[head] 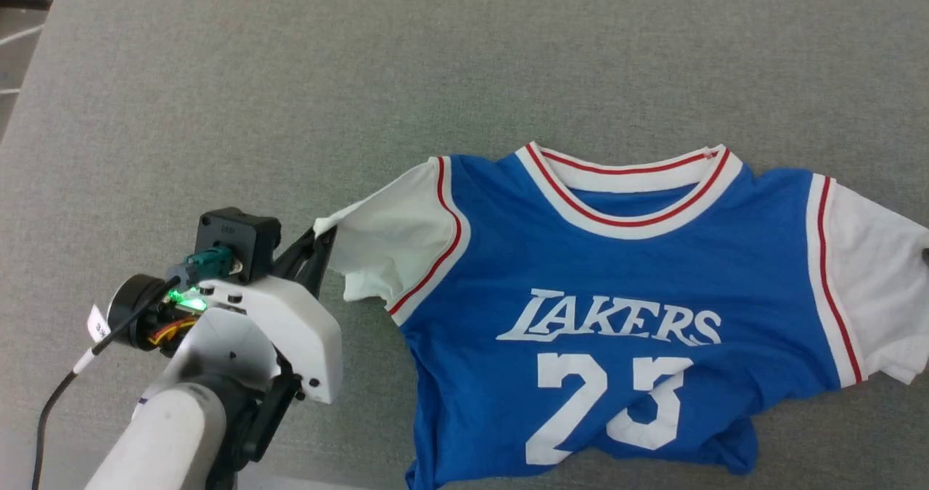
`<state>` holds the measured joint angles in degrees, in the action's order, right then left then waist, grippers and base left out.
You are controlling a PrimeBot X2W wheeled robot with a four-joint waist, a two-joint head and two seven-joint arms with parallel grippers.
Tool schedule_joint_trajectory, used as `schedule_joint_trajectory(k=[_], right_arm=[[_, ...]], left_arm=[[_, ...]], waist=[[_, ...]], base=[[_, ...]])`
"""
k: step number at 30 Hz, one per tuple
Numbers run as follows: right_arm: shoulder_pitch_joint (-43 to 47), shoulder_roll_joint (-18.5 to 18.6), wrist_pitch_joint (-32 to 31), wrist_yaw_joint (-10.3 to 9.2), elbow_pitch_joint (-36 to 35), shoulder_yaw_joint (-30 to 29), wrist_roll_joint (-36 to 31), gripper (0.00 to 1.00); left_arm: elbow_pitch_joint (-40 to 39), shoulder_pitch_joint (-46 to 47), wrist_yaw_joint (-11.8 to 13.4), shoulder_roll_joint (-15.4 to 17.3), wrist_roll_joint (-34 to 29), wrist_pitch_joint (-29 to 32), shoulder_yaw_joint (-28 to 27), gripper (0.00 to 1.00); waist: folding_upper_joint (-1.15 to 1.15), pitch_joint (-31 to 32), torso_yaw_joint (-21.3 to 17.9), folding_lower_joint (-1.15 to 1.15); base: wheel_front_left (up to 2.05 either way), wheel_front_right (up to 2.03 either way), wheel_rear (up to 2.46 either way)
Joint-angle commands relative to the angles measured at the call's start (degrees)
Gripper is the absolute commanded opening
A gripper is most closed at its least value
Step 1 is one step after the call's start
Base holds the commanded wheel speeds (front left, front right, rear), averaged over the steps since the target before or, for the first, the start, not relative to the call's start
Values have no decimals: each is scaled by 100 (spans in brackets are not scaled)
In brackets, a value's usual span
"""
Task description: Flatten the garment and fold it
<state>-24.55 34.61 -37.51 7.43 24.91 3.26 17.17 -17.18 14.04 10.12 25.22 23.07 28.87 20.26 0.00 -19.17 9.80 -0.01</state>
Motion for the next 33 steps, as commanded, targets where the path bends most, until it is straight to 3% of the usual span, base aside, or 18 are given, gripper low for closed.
schedule_joint_trajectory(k=[1,2,3,6,16,24,33], right_arm=[[102,-117,-1,6,204,347,72,100],[125,-86,-15,6,263,484,96,56],[139,-51,-13,6,306,617,124,0],[92,36,116,6,410,832,191,0],[-617,176,1366,6,312,607,-184,0],[-1017,276,1948,6,-601,363,-465,0],[-1224,284,2064,6,-1969,145,-491,0]], left_arm=[[35,31,-20,-18,-66,-43,9,0],[54,48,-26,-21,-61,-48,13,0],[75,65,-34,-25,-54,-54,17,0],[168,112,-57,-28,-30,-82,16,0],[415,204,-31,-4,49,-479,-242,0],[489,294,100,92,179,-1138,-859,0],[39,437,274,316,335,-1796,-1737,0]], waist=[[0,-54,40,1],[0,-60,40,1],[0,-64,38,1],[0,-31,3,1],[0,500,-279,1],[0,1121,-599,1],[0,1547,-926,1]], base=[[0,0,0],[0,0,0],[0,0,0],[0,0,0],[0,0,0],[0,0,0],[0,0,0]])
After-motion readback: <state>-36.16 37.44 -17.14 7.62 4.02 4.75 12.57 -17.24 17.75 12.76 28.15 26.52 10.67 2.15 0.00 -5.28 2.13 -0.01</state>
